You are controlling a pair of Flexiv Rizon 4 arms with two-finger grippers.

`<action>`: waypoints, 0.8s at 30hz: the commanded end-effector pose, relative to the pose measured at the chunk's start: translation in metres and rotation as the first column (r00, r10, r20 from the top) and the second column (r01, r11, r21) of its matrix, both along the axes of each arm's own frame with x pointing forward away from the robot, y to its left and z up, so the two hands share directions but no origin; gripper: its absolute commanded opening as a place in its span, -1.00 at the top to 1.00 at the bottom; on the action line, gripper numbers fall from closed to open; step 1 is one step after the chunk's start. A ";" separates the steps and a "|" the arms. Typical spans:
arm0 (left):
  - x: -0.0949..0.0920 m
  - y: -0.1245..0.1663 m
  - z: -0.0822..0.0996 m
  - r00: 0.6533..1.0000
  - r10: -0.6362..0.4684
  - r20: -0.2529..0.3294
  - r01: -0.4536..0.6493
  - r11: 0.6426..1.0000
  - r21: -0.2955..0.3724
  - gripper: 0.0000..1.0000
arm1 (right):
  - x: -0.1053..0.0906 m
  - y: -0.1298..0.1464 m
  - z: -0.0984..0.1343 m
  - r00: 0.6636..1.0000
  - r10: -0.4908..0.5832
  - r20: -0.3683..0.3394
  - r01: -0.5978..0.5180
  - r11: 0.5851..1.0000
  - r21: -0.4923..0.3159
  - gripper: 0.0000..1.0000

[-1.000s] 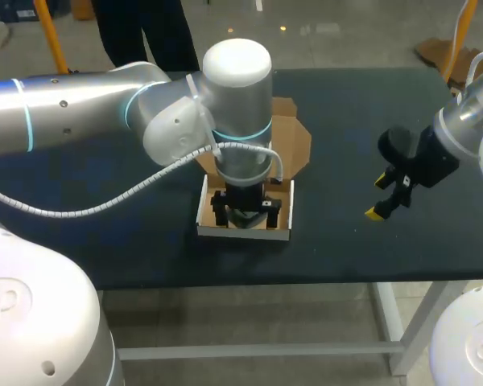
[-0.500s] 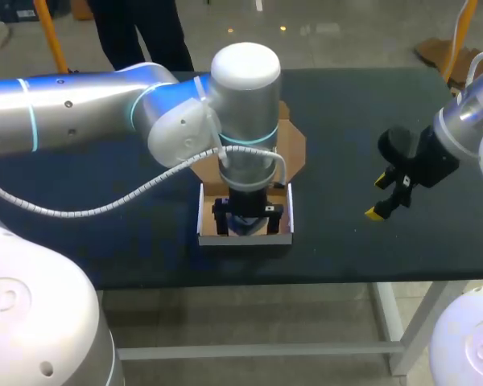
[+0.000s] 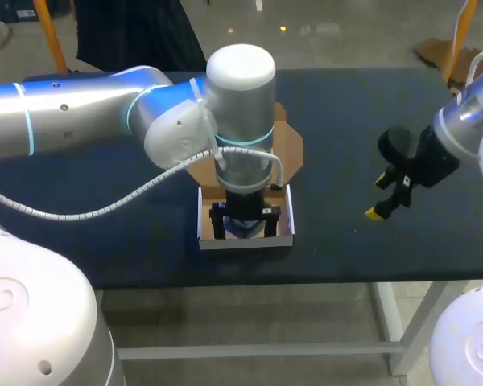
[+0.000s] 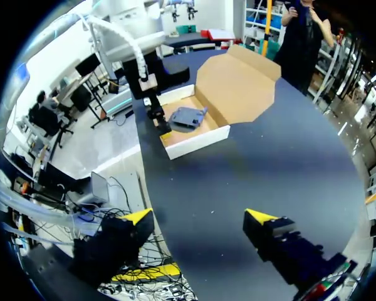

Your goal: Assemble the packaging by folding the flat box into shape, placing the metal phone stand inside, and closing the box properly

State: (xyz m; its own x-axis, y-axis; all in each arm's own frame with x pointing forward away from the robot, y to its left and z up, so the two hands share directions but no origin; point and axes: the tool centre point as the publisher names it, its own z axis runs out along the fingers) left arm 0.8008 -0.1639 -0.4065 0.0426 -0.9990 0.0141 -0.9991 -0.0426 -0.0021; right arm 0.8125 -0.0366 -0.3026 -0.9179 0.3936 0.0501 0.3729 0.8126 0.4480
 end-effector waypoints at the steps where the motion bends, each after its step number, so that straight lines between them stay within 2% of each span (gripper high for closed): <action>1: -0.004 -0.001 0.001 1.000 0.006 -0.001 -0.006 1.000 0.009 -1.00 | -0.001 -0.002 0.001 1.000 0.003 -0.001 -0.003 1.000 0.005 -1.00; 16: -0.016 -0.001 0.002 1.000 0.013 0.006 -0.013 1.000 0.010 -1.00 | -0.001 -0.002 0.001 1.000 0.003 -0.001 -0.003 1.000 0.005 -1.00; 24: -0.016 0.002 0.011 0.997 -0.035 0.074 0.036 0.999 -0.017 -1.00 | -0.001 -0.002 0.001 1.000 0.003 -0.001 -0.003 1.000 0.005 -1.00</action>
State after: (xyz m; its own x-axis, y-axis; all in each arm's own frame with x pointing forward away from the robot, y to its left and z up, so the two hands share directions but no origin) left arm 0.7910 -0.1690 -0.4027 0.0072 -0.9997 0.0227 -0.9986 -0.0084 -0.0528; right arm 0.8125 -0.0366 -0.3026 -0.9179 0.3936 0.0501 0.3729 0.8125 0.4480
